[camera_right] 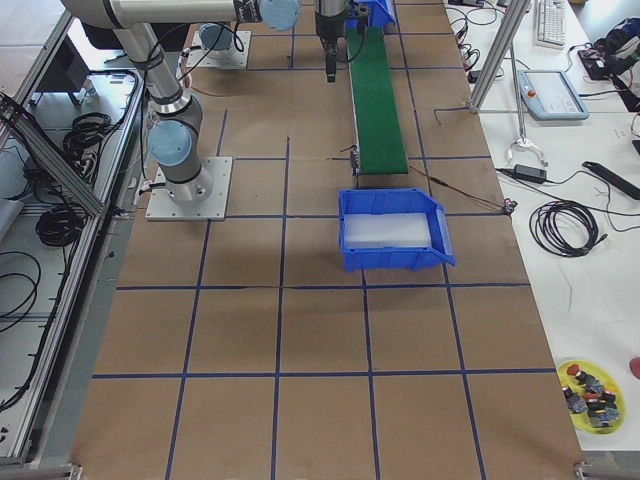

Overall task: Transport two buttons from left to right
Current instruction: 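Carry the yellow button onto the conveyor belt and release it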

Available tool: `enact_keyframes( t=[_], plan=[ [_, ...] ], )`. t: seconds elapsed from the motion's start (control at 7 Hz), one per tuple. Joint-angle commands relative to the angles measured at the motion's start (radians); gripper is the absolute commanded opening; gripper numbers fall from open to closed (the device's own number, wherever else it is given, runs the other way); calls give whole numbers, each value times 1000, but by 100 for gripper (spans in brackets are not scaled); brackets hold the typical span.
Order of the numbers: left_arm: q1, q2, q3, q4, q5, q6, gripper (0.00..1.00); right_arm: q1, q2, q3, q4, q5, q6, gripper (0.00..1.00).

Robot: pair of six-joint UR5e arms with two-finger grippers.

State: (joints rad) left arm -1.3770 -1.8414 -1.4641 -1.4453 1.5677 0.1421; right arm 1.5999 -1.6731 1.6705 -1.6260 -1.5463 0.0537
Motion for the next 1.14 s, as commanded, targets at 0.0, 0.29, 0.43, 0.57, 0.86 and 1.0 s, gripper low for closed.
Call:
enact_keyframes(
  t=[0.0, 0.29, 0.43, 0.57, 0.86, 1.0],
  plan=[
    [-106, -96, -12, 113, 6, -123, 0, 0, -1, 0, 0, 0, 0, 100],
    [-131, -171, -27, 204, 31, -133, 0, 0, 1, 0, 0, 0, 0, 100],
    [-132, -191, -33, 209, 31, -133, 0, 0, 1, 0, 0, 0, 0, 100],
    [-132, -203, -36, 207, 31, -134, 0, 0, 1, 0, 0, 0, 0, 100],
    [-131, -210, -62, 229, 29, -162, 0, 0, 1, 0, 0, -2, 0, 100],
    [-131, -210, -87, 279, 29, -170, 0, 0, 1, 0, 0, -2, 0, 100]
  ],
)
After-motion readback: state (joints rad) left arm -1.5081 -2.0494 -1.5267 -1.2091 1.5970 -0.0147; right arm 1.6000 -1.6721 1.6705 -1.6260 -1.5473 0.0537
